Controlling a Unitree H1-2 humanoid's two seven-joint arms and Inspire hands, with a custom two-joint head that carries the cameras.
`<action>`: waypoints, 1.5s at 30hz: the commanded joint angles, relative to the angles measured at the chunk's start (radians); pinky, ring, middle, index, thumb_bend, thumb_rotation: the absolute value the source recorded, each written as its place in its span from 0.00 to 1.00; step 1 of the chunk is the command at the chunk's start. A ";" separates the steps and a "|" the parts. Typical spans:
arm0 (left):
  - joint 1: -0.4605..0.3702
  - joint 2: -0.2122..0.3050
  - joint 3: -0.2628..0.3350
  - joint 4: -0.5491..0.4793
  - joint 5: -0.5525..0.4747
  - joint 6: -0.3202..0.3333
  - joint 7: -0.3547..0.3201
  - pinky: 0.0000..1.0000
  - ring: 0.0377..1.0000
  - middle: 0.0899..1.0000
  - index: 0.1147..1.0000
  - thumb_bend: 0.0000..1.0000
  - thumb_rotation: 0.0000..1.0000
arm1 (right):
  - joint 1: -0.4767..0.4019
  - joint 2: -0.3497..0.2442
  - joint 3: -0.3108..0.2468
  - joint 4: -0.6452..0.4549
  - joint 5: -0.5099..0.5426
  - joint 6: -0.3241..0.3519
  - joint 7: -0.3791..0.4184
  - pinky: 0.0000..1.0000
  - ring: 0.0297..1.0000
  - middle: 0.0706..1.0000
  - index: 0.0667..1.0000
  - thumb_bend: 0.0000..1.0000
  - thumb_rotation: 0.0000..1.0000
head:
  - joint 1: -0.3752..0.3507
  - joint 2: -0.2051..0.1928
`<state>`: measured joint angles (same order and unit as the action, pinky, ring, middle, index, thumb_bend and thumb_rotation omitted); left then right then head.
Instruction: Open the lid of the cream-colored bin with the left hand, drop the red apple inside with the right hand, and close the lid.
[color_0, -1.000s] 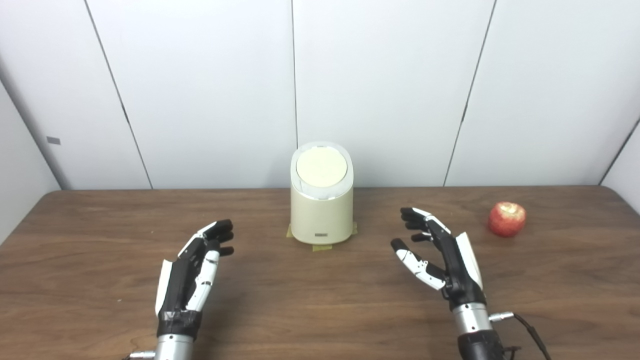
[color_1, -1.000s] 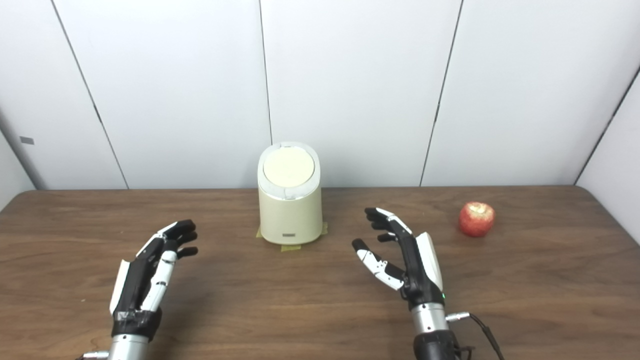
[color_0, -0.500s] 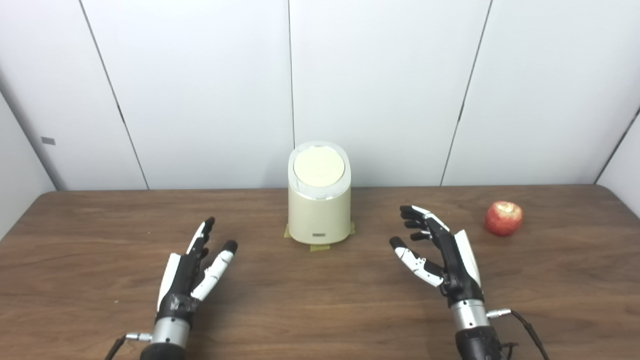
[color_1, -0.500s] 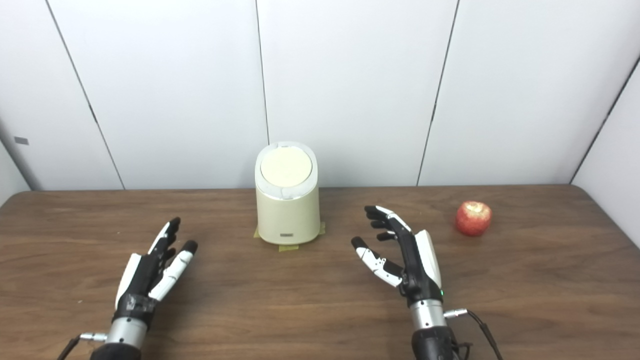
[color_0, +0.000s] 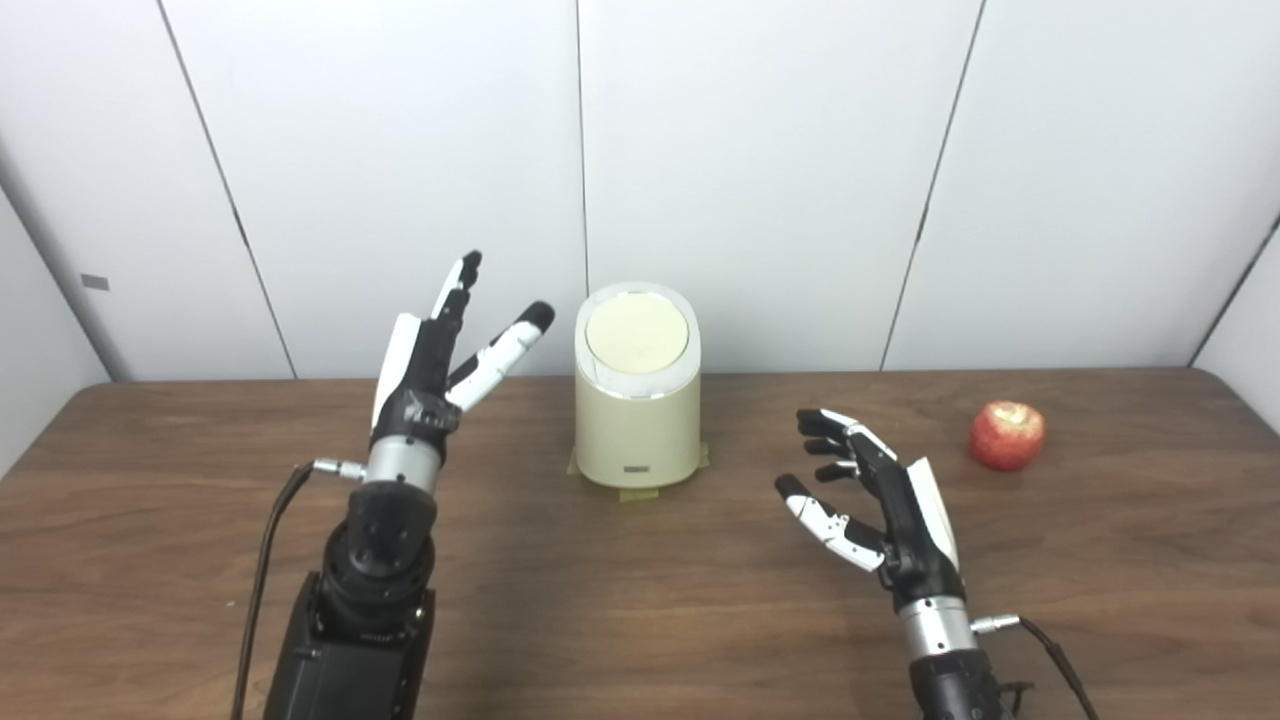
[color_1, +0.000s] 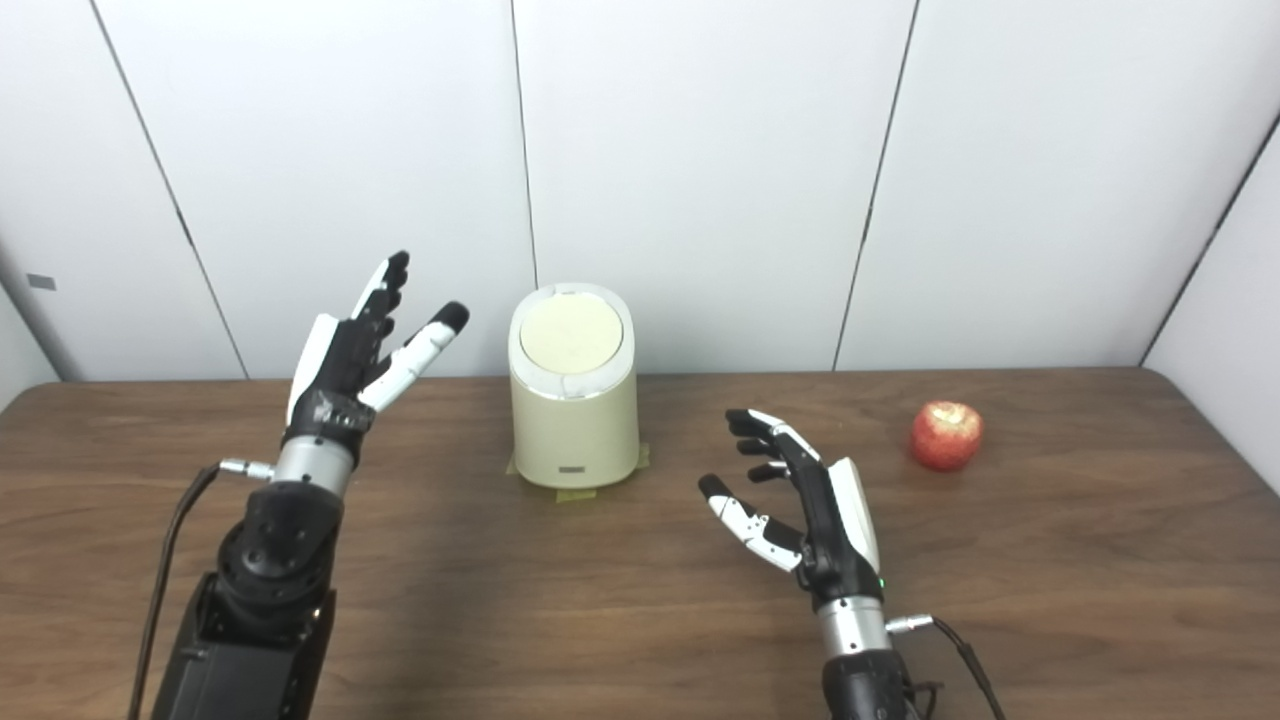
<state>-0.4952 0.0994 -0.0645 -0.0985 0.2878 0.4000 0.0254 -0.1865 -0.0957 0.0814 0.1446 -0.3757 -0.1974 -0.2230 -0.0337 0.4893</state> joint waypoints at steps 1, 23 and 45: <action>-0.072 -0.006 -0.027 0.008 0.046 0.020 0.002 1.00 1.00 1.00 1.00 0.88 0.66 | 0.002 -0.004 0.005 0.011 0.001 -0.033 0.006 0.60 0.72 0.74 0.73 0.23 0.40 | -0.001 0.001; -0.289 -0.111 -0.070 0.349 0.453 0.069 -0.005 1.00 1.00 1.00 1.00 0.85 0.39 | 0.013 0.005 0.021 -0.018 -0.016 0.005 0.016 0.59 0.70 0.74 0.73 0.23 0.36 | -0.017 0.005; -0.309 -0.092 -0.086 0.415 0.474 0.069 0.002 1.00 1.00 1.00 1.00 0.67 0.50 | 0.018 0.003 0.028 -0.025 -0.016 0.002 0.024 0.58 0.69 0.72 0.72 0.23 0.28 | -0.025 0.008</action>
<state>-0.7392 0.0057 -0.1466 0.3364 0.7413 0.4741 0.0062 -0.1807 -0.0967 0.1045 0.1251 -0.3912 -0.1688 -0.1987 -0.0568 0.4955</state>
